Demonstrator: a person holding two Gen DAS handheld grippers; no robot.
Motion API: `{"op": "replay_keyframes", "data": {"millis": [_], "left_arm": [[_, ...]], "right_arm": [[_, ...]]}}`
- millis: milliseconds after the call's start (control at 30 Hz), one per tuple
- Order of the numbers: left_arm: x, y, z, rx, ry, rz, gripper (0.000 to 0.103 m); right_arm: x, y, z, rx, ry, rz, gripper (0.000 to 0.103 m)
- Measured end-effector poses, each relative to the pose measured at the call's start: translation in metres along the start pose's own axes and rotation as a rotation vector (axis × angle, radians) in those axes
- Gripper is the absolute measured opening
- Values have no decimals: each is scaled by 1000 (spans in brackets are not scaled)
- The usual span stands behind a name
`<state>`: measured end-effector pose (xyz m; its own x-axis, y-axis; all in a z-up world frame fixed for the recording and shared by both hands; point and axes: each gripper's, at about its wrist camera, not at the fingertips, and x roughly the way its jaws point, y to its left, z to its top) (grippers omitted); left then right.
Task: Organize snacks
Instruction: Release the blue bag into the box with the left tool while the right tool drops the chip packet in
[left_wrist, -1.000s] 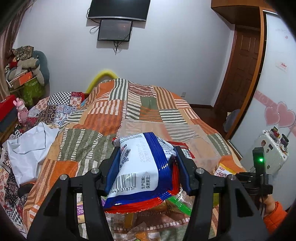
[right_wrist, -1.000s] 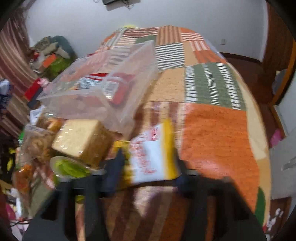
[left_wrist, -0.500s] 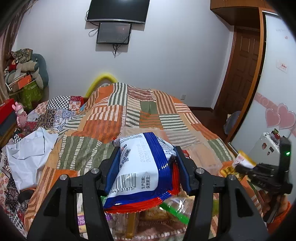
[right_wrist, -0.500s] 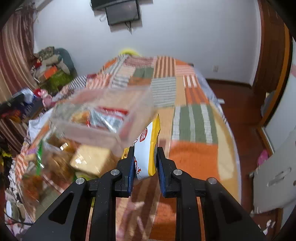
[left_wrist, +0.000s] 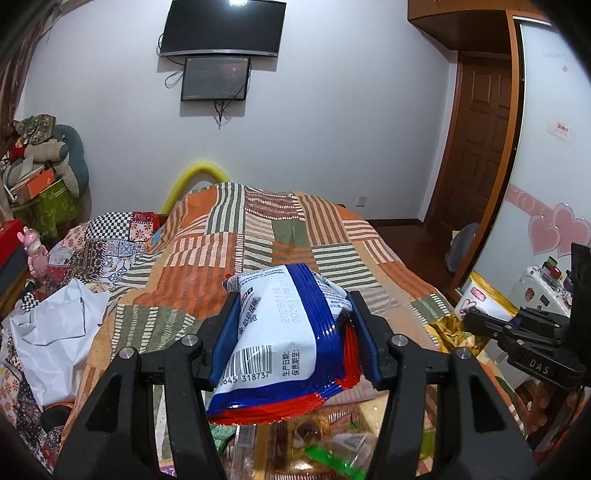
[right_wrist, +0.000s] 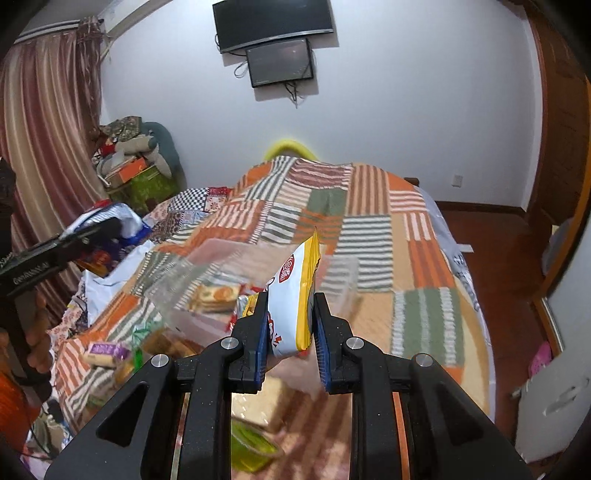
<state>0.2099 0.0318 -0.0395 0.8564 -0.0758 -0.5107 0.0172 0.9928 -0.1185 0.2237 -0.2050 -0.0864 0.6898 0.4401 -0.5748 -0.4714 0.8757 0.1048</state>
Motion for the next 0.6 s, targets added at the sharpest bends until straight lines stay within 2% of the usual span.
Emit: {"op": "replay_keyframes", "data": {"millis": [267,600], "left_arm": [[42,-4,-1,20,72,9,56],[94,-3,-11,6,191,-3,56]], "right_arm": [[28,7,10,-17,32,24,20],[65,9,8,-43,120,27,20]]}}
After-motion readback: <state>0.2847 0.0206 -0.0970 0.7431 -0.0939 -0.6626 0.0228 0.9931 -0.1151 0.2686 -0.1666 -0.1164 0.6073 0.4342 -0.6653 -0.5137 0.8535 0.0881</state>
